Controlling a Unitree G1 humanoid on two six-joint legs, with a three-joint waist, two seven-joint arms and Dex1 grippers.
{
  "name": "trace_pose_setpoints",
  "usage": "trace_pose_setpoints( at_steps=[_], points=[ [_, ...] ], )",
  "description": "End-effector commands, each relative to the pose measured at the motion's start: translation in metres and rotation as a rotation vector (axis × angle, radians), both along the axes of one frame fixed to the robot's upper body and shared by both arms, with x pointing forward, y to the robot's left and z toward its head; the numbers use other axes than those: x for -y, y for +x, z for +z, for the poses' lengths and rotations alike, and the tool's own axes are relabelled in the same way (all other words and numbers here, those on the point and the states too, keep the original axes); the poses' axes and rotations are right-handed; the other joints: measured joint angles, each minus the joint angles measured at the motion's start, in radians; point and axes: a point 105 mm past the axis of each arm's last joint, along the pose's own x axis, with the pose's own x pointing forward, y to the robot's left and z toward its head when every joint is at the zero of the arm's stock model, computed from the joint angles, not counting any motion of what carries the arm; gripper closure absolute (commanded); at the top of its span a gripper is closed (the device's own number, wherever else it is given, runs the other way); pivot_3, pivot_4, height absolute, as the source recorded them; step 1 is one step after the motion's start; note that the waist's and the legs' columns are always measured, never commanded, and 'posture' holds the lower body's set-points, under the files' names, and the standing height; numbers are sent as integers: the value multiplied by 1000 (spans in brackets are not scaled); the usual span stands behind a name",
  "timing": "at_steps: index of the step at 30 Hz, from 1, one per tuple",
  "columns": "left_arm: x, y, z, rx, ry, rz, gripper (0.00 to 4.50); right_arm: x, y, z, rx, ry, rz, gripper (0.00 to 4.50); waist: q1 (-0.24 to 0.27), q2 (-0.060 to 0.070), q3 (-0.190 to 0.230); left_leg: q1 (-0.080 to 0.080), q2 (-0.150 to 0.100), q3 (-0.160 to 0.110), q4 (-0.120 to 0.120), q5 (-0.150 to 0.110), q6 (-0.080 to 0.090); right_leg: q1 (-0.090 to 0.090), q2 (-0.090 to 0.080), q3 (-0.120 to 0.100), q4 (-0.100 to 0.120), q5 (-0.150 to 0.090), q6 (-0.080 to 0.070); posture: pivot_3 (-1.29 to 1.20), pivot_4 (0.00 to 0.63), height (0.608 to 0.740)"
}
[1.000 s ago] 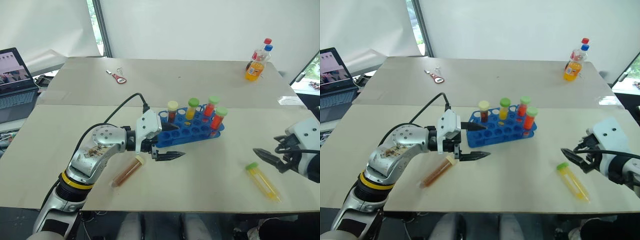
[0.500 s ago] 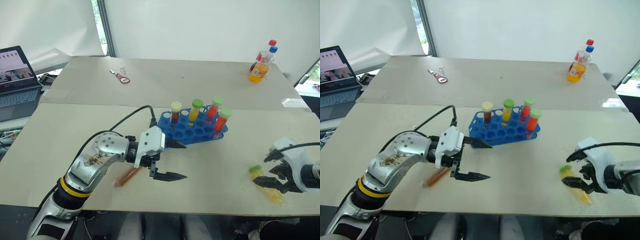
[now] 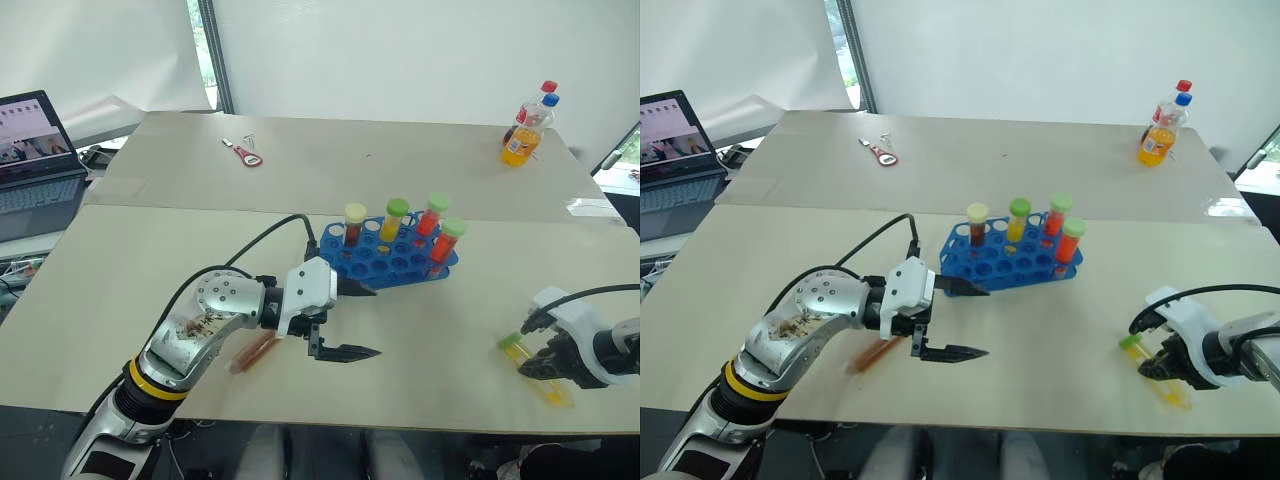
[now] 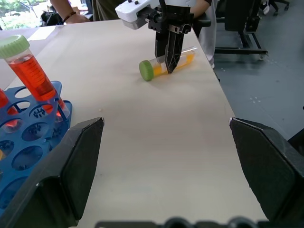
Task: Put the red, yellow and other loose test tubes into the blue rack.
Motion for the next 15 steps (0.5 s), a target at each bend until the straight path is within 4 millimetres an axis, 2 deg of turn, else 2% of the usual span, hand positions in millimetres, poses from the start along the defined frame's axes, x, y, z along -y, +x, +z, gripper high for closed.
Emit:
trace_pose_setpoints(
  at_steps=[1, 4, 8, 12, 15],
  points=[
    [-4, 3, 12, 40, -47, 34, 0, -8, 11, 28, 115, 32, 59, 3538, 0, 0, 0, 0, 0, 0, 0, 0, 0, 0, 0, 0, 0, 0, 0, 0, 150, 671],
    [-16, 14, 12, 39, -56, 105, 0, -36, 20, 56, 297, 137, 180, 3539, 1, 1, 0, 0, 0, 0, 0, 0, 0, 0, 0, 0, 0, 0, 0, 0, 150, 671],
    [-26, 21, 11, 49, -65, 157, 0, -80, 29, 88, 619, 388, 316, 3539, 0, -2, 1, 1, 1, -2, -2, 0, 0, 1, 2, 0, 0, 0, 0, 0, 150, 671],
    [-38, 30, 23, 40, -154, 242, 0, -113, 37, 103, 911, 484, 378, 3540, 7, -1, 1, 0, 0, -4, -2, 0, 0, 1, 2, 0, 0, 0, 0, 0, 150, 671],
    [-46, 31, 25, 38, -163, 250, 0, -127, 54, 108, 1062, 539, 304, 3540, 2, -1, 2, 0, -1, -3, -2, 0, -1, 1, 0, 0, 0, 0, 0, 0, 150, 671]
  ],
)
